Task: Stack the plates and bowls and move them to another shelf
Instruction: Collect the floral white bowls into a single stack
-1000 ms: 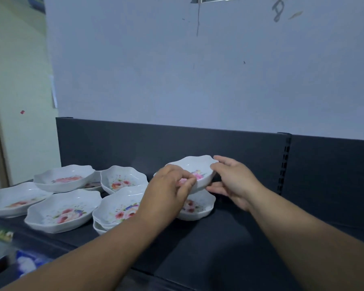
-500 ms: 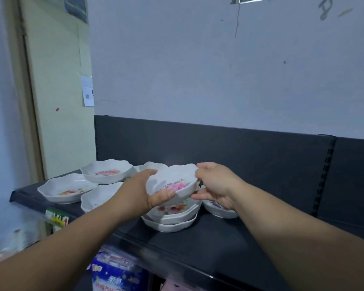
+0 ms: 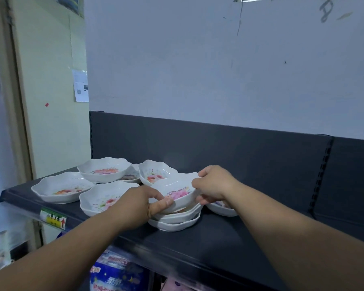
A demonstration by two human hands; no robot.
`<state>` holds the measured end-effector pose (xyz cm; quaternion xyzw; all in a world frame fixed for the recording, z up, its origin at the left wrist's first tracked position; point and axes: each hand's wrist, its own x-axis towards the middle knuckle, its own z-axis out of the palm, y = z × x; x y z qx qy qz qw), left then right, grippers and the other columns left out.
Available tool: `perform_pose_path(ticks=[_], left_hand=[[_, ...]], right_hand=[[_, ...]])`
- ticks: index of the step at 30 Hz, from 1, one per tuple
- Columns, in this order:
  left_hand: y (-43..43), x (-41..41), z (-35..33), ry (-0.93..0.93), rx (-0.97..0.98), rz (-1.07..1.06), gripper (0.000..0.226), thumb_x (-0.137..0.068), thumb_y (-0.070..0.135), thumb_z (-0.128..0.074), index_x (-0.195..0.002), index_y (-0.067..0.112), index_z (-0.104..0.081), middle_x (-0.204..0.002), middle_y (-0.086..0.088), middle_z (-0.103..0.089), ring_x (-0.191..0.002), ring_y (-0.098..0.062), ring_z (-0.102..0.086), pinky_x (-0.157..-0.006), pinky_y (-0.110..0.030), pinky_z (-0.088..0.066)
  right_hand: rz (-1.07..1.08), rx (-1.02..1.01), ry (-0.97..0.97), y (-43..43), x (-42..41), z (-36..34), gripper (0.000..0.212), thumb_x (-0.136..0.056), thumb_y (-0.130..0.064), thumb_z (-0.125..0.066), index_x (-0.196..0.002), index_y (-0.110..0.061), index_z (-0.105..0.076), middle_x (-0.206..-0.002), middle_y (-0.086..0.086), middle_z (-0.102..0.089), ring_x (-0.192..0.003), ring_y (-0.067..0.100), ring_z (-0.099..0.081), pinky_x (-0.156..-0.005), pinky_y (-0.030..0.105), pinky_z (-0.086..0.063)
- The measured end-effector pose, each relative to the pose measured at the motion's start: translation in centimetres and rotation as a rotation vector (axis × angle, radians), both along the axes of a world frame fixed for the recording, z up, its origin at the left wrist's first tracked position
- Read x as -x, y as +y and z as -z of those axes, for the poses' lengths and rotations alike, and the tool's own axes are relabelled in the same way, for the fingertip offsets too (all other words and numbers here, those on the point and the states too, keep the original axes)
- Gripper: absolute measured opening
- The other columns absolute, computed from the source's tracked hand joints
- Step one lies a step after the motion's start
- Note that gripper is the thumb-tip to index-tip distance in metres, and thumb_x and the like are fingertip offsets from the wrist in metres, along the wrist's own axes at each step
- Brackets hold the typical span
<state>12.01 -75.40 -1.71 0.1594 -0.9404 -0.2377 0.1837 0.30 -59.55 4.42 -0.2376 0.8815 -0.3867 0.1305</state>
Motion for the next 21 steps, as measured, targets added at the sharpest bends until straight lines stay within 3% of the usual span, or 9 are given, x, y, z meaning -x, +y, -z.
perform_pose_path(ticks=[3, 7, 9, 11, 13, 16, 19, 21], left_hand=[[-0.2, 0.6, 0.6, 0.003, 0.070, -0.014, 0.043, -0.076, 0.068, -0.055, -0.059, 0.028, -0.054, -0.071, 0.006, -0.063, -0.073, -0.008, -0.057, -0.072, -0.024, -0.045], [-0.4, 1.0, 0.5, -0.019, 0.157, -0.048, 0.047, -0.078, 0.065, -0.057, -0.059, 0.023, -0.050, -0.068, 0.003, -0.060, -0.066, -0.009, -0.053, -0.066, -0.025, -0.042], [-0.5, 1.1, 0.3, -0.031, 0.188, -0.060, 0.048, -0.078, 0.066, -0.055, -0.060, 0.023, -0.051, -0.070, 0.003, -0.062, -0.068, -0.010, -0.054, -0.067, -0.025, -0.042], [-0.3, 1.3, 0.1, -0.020, 0.187, -0.070, 0.046, -0.076, 0.069, -0.054, -0.062, 0.026, -0.054, -0.074, 0.006, -0.064, -0.073, -0.009, -0.057, -0.070, -0.026, -0.045], [0.6, 1.9, -0.3, 0.048, 0.177, -0.068, 0.042, -0.073, 0.072, -0.055, -0.067, 0.031, -0.057, -0.085, 0.010, -0.065, -0.082, -0.008, -0.059, -0.076, -0.026, -0.046], [3.6, 3.2, -1.1, 0.251, 0.164, -0.007, 0.050, -0.064, 0.078, -0.046, -0.085, 0.035, -0.063, -0.100, 0.017, -0.062, -0.093, -0.004, -0.058, -0.086, -0.021, -0.042], [8.3, 5.3, -1.5, 0.314, 0.207, 0.125, 0.040, -0.077, 0.059, -0.056, -0.104, 0.031, -0.065, -0.112, 0.018, -0.059, -0.104, 0.000, -0.055, -0.089, -0.004, -0.031], [11.2, 7.2, -1.0, 0.266, 0.258, 0.197, 0.036, -0.086, 0.046, -0.057, -0.118, 0.031, -0.059, -0.123, 0.017, -0.053, -0.111, -0.001, -0.052, -0.094, -0.013, -0.037]], right_hand=[[-0.017, -0.073, 0.015, 0.4, 0.1, -0.2, 0.040, -0.085, -0.013, -0.048, -0.124, -0.004, -0.058, -0.095, 0.014, -0.076, -0.076, 0.024, -0.073, -0.085, 0.034, -0.057], [0.015, -0.119, 0.078, 1.7, 1.0, 0.0, 0.038, -0.085, -0.014, -0.051, -0.119, -0.003, -0.064, -0.083, 0.009, -0.071, -0.065, 0.025, -0.065, -0.067, 0.029, -0.051], [0.053, -0.142, 0.192, 2.5, 2.2, 0.2, 0.042, -0.081, -0.019, -0.055, -0.119, -0.006, -0.063, -0.102, 0.010, -0.074, -0.068, 0.022, -0.061, -0.072, 0.032, -0.054], [0.091, -0.281, 0.344, 3.7, 3.3, 0.1, 0.039, -0.081, -0.027, -0.057, -0.118, -0.016, -0.066, -0.115, 0.002, -0.071, -0.088, 0.020, -0.067, -0.082, 0.034, -0.054], [0.122, -0.377, 0.416, 5.1, 4.5, 0.3, 0.034, -0.084, -0.031, -0.057, -0.116, -0.025, -0.065, -0.117, -0.006, -0.068, -0.105, 0.019, -0.064, -0.082, 0.032, -0.051], [0.132, -0.428, 0.388, 7.2, 6.5, 1.1, 0.036, -0.084, -0.035, -0.057, -0.119, -0.029, -0.062, -0.117, -0.008, -0.065, -0.106, 0.018, -0.061, -0.079, 0.030, -0.049], [0.120, -0.423, 0.332, 8.8, 8.4, 2.5, 0.045, -0.083, -0.040, -0.059, -0.128, -0.035, -0.056, -0.124, -0.010, -0.061, -0.111, 0.017, -0.058, -0.080, 0.029, -0.046], [0.107, -0.403, 0.316, 9.7, 9.4, 3.4, 0.052, -0.079, -0.044, -0.060, -0.130, -0.036, -0.056, -0.127, -0.011, -0.060, -0.112, 0.016, -0.058, -0.084, 0.030, -0.049]])
